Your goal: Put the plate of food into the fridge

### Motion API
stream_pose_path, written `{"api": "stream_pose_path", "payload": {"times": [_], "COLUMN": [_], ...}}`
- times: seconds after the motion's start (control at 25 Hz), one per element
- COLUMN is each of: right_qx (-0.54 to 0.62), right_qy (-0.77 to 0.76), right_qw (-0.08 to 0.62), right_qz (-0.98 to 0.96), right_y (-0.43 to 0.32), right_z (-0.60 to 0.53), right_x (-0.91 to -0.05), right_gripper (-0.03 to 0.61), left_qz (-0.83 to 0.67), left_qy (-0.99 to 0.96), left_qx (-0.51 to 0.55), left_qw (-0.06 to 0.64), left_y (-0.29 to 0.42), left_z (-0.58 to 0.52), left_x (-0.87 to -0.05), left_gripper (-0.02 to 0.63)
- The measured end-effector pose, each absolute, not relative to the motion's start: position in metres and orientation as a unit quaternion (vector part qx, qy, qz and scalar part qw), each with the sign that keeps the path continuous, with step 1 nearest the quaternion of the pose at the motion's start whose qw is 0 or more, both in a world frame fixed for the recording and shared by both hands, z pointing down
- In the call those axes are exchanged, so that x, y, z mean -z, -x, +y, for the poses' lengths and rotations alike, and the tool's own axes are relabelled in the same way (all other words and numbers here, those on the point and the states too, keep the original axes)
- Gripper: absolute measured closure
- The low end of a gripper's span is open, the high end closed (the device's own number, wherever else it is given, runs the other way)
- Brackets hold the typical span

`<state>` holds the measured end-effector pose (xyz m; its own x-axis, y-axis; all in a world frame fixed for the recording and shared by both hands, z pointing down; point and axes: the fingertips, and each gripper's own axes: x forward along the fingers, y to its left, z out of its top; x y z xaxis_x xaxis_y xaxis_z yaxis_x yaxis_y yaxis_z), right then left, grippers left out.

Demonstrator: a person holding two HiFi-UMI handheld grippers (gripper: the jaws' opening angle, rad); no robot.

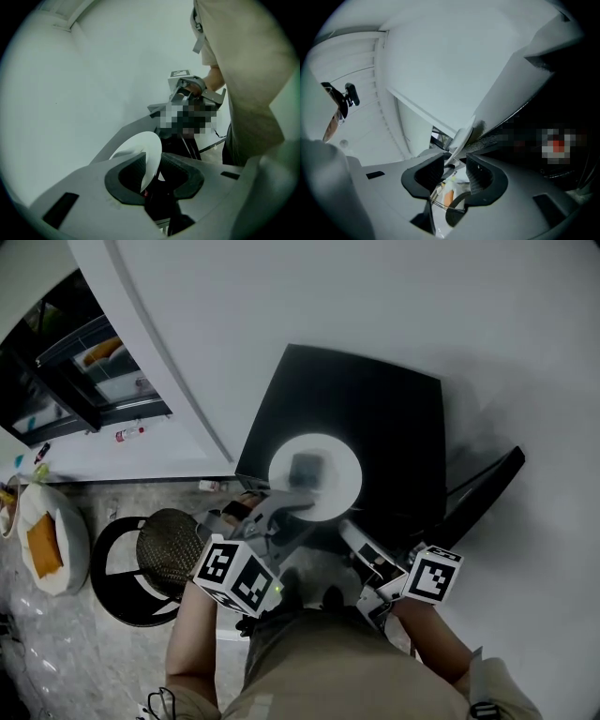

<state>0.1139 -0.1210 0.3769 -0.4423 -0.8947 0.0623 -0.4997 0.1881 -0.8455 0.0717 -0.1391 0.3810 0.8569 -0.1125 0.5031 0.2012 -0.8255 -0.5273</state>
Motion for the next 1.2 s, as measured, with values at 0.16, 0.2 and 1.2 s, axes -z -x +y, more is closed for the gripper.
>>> {"api": "stream_pose_path", "payload": {"times": [0.16,0.2,1.2], "right_qx": [0.427,0.427,0.511], "right_qy": [0.482,0.482,0.456], "right_qw": [0.252,0.252,0.393], "right_qz": [0.723,0.722,0.614], "right_y": [-0.115,-0.115,-0.105], "right_z": [-0.130,-0.133,-0.136], "right_x": [-0.374,-0.374,-0.389], "right_gripper": [0.456,0.456,0.528], "left_qz": [-0.045,-0.050,-0.144], "left_qy": [0.916,0.916,0.910], "left_qx": [0.260,0.258,0.210], "left_qw": [0.302,0.303,0.326], "left_y": [-0.066,-0.065,-0.051], "left_z": [-0.135,-0.134,-0.127], "left_x": [-0.383,-0.383,-0.383], "left_gripper": [0.512,0.512,0.517]}}
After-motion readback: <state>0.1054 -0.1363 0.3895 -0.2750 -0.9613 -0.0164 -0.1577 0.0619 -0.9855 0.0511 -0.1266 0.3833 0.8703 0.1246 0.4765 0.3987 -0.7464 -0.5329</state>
